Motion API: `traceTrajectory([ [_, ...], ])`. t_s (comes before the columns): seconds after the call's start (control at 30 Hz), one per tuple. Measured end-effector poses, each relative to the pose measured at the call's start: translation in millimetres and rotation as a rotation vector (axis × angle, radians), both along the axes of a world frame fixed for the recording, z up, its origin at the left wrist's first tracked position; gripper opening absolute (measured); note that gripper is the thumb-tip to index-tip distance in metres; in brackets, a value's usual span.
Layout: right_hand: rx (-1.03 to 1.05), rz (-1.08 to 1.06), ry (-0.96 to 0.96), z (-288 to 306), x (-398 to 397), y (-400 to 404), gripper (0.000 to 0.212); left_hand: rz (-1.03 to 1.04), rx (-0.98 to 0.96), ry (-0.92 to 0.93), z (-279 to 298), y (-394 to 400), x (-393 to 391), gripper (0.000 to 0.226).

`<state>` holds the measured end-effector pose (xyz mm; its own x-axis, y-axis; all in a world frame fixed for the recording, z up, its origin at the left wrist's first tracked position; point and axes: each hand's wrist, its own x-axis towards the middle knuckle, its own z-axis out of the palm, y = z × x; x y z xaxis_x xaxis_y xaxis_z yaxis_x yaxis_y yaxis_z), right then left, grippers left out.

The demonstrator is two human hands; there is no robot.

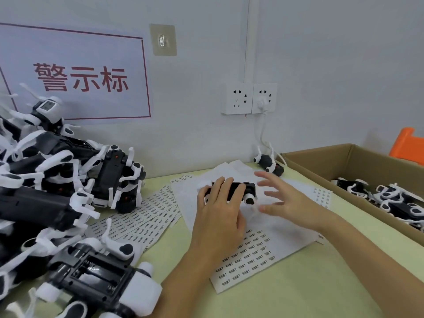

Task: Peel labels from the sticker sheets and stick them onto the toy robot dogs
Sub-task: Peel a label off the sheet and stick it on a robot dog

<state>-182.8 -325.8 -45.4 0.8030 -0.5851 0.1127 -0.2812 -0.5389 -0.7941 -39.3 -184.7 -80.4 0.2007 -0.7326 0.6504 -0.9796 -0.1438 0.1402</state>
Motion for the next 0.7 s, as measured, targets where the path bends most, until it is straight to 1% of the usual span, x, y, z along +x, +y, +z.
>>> traceTrajectory([
  [0.1, -0.186, -0.214, 0.209, -2.4, -9.0, -7.0, 0.065, 0.024, 0.031, -0.021, 2.2, 0.4, -1.9, 0.052],
  [0.17, -0.288, -0.278, 0.395, -8.9, -13.4, -6.8, 0.067, 0.051, 0.04, -0.029, 4.2, -0.3, -2.1, 0.055],
  [0.27, -0.314, -0.316, 0.557, -13.4, -17.8, -2.0, 0.073, 0.126, 0.072, -0.027, 6.4, -1.2, -2.2, 0.071],
  [0.37, -0.335, -0.325, 0.635, -10.4, -16.9, 4.8, 0.083, 0.198, 0.094, -0.031, 5.7, -2.5, -0.3, 0.08],
  [0.47, -0.313, -0.321, 0.588, -6.6, -16.8, 11.1, 0.085, 0.249, 0.099, -0.043, 3.6, -4.3, 0.6, 0.077],
  [0.57, -0.189, -0.35, 0.451, 0.4, -20.1, 11.8, 0.084, 0.279, 0.118, -0.054, 2.2, -5.8, 0.2, 0.073],
  [0.6, -0.098, -0.364, 0.378, 2.7, -21.2, 10.6, 0.083, 0.287, 0.118, -0.057, 1.8, -6.3, 0.2, 0.072],
  [0.7, 0.375, -0.341, 0.057, 6.7, -23.7, 6.2, 0.075, 0.327, 0.112, -0.029, 0.0, -7.1, 0.9, 0.068],
])
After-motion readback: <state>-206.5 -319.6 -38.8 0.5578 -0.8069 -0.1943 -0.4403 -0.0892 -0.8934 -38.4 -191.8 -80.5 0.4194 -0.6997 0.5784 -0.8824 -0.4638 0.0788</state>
